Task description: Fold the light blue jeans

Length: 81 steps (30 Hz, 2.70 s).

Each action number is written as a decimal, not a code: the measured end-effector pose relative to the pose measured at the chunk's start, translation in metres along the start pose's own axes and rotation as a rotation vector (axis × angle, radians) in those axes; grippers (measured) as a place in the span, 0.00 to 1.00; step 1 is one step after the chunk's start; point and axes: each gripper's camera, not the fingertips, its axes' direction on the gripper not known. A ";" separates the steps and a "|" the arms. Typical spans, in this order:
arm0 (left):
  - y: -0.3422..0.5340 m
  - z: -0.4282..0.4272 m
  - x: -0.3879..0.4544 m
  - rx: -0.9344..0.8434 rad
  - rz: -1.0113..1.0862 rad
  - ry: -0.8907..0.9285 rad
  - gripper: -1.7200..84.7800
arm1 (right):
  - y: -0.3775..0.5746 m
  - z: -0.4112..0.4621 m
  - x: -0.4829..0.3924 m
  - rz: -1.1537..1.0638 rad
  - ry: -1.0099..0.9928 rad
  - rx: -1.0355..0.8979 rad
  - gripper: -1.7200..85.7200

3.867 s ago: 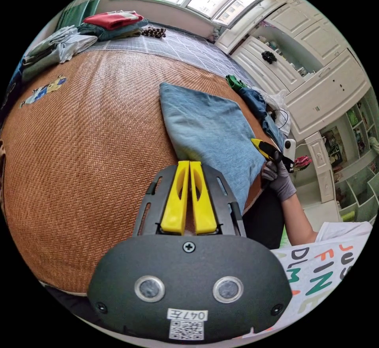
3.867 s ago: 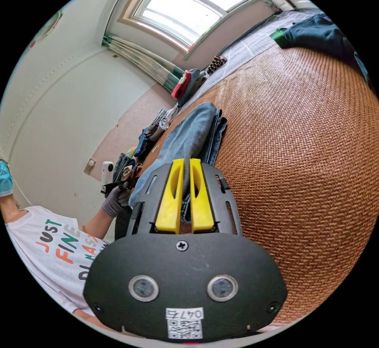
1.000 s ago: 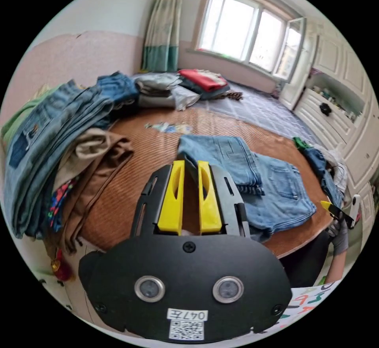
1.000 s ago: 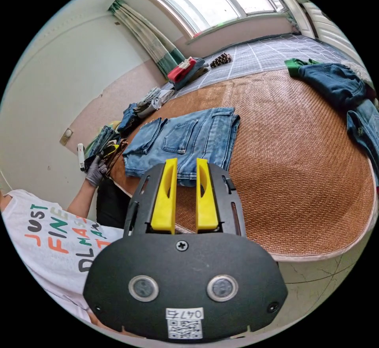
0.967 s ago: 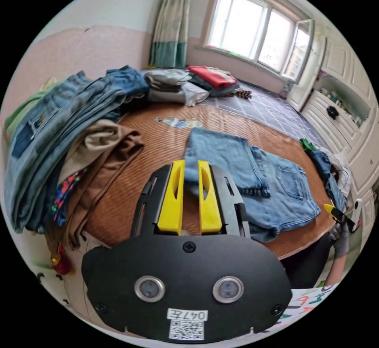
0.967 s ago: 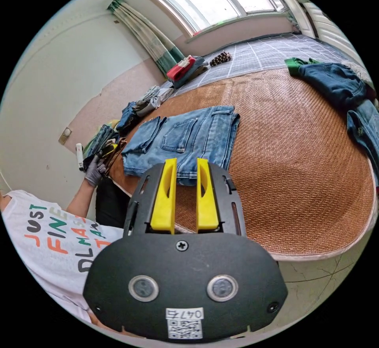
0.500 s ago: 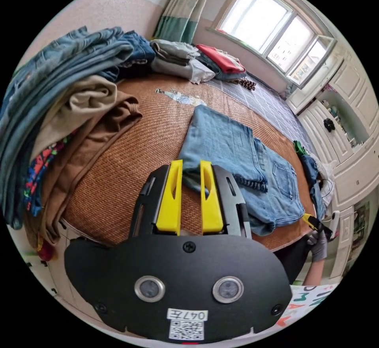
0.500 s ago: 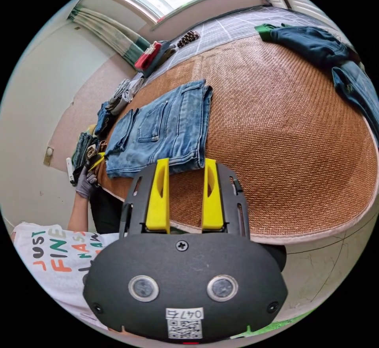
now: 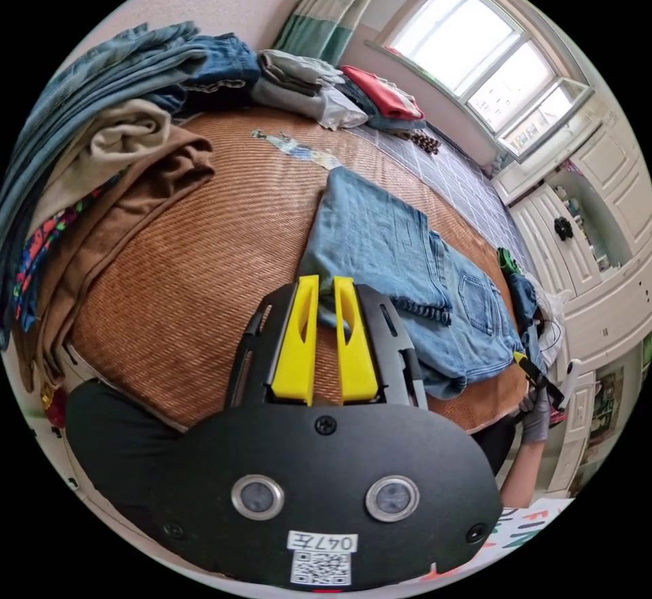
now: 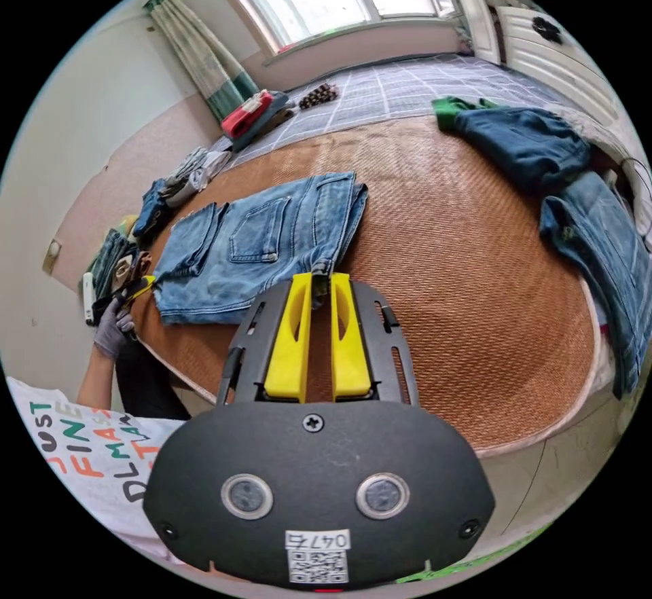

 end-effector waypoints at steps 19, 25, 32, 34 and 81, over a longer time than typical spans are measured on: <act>-0.019 0.095 0.411 0.121 0.586 -0.046 0.10 | 0.124 0.028 0.130 0.287 -0.116 0.202 0.05; 0.060 0.144 0.593 0.092 1.036 -0.021 0.14 | 0.206 0.055 0.181 0.454 -0.471 0.319 0.04; 0.069 0.229 0.689 -0.057 1.040 -0.107 0.16 | 0.244 0.066 0.181 0.432 -0.474 0.299 0.04; 0.067 0.245 0.693 -0.114 1.001 -0.118 0.16 | 0.252 0.069 0.179 0.427 -0.465 0.295 0.04; 0.033 0.131 0.331 0.030 0.302 -0.126 0.01 | 0.346 0.081 0.203 0.423 -0.467 0.312 0.04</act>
